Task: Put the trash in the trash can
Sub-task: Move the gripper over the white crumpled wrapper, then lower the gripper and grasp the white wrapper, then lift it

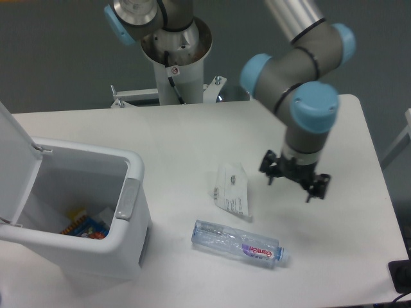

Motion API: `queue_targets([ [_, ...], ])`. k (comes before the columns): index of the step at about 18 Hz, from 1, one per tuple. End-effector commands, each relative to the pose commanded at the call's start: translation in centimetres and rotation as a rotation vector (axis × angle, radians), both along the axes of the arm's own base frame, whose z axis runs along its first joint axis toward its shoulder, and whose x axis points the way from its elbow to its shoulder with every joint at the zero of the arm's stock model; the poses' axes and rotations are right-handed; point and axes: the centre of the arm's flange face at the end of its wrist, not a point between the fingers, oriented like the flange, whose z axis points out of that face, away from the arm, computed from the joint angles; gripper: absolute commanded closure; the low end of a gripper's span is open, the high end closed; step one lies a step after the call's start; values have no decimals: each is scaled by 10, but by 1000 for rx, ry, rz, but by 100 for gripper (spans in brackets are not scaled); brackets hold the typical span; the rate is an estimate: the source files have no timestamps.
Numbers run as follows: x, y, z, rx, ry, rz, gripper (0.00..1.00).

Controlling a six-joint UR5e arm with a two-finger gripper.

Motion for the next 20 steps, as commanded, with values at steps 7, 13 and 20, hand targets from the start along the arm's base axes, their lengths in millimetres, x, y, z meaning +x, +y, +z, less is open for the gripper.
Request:
queue_targets([
  [7, 11, -7, -27, -37, -42, -1, 0],
  [13, 39, 6, -48, -67, -80, -13, 0],
  [20, 57, 10, -68, -101, -104, -27, 14],
])
